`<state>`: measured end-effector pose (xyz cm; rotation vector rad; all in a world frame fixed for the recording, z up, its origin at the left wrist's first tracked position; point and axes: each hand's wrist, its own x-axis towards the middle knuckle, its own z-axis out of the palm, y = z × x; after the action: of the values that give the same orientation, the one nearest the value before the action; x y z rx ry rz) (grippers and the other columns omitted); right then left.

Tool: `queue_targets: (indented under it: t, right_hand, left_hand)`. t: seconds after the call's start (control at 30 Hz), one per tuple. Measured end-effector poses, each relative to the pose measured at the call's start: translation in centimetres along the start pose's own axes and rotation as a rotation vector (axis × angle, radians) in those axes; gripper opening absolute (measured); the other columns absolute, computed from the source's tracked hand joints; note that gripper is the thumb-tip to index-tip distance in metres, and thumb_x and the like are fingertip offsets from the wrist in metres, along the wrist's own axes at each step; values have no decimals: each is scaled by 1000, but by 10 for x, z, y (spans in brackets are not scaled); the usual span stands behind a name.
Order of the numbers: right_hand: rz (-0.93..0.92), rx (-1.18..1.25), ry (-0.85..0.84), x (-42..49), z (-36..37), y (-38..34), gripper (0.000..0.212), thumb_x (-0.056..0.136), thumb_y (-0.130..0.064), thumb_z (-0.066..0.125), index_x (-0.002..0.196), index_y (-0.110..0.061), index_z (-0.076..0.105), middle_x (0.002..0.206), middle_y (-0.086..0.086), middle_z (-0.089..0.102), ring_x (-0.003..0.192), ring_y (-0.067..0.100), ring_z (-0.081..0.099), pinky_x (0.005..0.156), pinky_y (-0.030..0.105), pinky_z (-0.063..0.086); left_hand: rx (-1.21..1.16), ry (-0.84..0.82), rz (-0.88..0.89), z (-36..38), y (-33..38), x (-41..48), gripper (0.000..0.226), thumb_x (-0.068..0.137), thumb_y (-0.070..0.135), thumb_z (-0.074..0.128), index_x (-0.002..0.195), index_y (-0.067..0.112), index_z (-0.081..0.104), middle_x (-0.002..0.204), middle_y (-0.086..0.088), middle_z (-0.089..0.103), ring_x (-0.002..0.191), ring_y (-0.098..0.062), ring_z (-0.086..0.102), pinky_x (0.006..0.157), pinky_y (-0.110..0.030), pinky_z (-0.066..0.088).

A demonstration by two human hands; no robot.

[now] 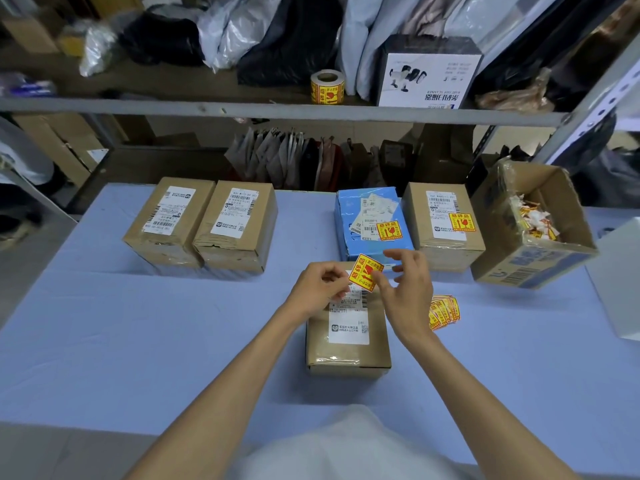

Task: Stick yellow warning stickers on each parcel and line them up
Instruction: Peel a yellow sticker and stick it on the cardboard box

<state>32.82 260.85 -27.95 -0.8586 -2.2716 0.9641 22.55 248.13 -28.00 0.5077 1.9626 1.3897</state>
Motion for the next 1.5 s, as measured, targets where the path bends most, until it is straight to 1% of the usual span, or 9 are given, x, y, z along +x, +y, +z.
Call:
queue_targets:
  t: [0.13, 0.23, 0.63, 0.8, 0.93, 1.13, 1.23, 1.4, 1.5]
  right_hand:
    - [-100, 15, -124, -2, 3, -3, 12, 82, -16, 72, 91, -18, 65, 90, -4, 63, 83, 12, 58, 72, 35, 53]
    - [-121, 25, -181, -4, 5, -1, 6, 84, -17, 70, 90, -16, 69, 87, -3, 64, 81, 13, 61, 71, 38, 53]
    - [-64, 110, -298, -5, 4, -8, 8, 86, -17, 68, 91, -14, 73, 83, -6, 71, 77, 5, 65, 68, 28, 54]
    - [-39, 114, -312, -2, -1, -11, 7, 86, -19, 68, 88, -15, 73, 79, -7, 71, 74, 4, 64, 66, 23, 50]
    - [-30, 83, -339, 0, -8, -14, 8, 87, -19, 67, 86, -13, 72, 77, -5, 71, 71, 5, 63, 66, 26, 53]
    - [-80, 11, -381, 10, -17, -17, 12, 89, -22, 64, 88, -13, 72, 78, -4, 70, 74, 9, 64, 67, 32, 55]
    - [-93, -16, -392, 15, -18, -17, 13, 90, -22, 63, 90, -12, 72, 79, -4, 70, 76, 10, 65, 68, 33, 55]
    - [-69, 26, -397, 14, -17, -18, 12, 91, -17, 61, 90, -11, 71, 79, -3, 69, 76, 11, 64, 66, 25, 53]
    - [-34, 79, -398, 12, -17, -20, 13, 91, -17, 61, 88, -12, 73, 78, -5, 69, 74, 7, 63, 63, 19, 49]
  left_hand:
    - [-41, 27, -17, -1, 1, 1, 11, 88, 7, 63, 79, 13, 65, 74, -5, 67, 63, -13, 62, 67, -27, 55]
    - [-53, 26, -15, -3, 1, 1, 12, 87, 6, 64, 78, 15, 65, 72, -4, 68, 64, -14, 64, 70, -30, 56]
    - [-100, -11, 24, -1, 0, 1, 9, 87, 7, 66, 79, 12, 66, 73, -8, 68, 68, -19, 64, 70, -30, 54]
    - [-59, -32, 57, -2, 5, -1, 5, 88, 10, 66, 83, 11, 66, 75, -6, 68, 67, -14, 64, 66, -23, 53]
    - [3, -51, 81, -1, 11, -5, 5, 88, 13, 66, 83, 13, 67, 75, -1, 68, 68, -10, 63, 64, -18, 50]
    - [113, -74, 135, -2, 19, 1, 8, 88, 19, 66, 81, 20, 67, 73, 4, 70, 71, -8, 66, 79, -33, 55]
    - [129, -80, 157, -2, 24, 3, 6, 88, 19, 66, 84, 15, 68, 74, 2, 70, 71, -7, 67, 78, -30, 55]
    - [158, -80, 160, -1, 22, 4, 8, 89, 20, 65, 81, 21, 67, 75, 4, 70, 72, -8, 66, 80, -34, 55]
    - [172, -70, 156, -3, 20, 4, 8, 89, 21, 65, 83, 16, 68, 76, 2, 71, 72, -9, 67, 81, -37, 55]
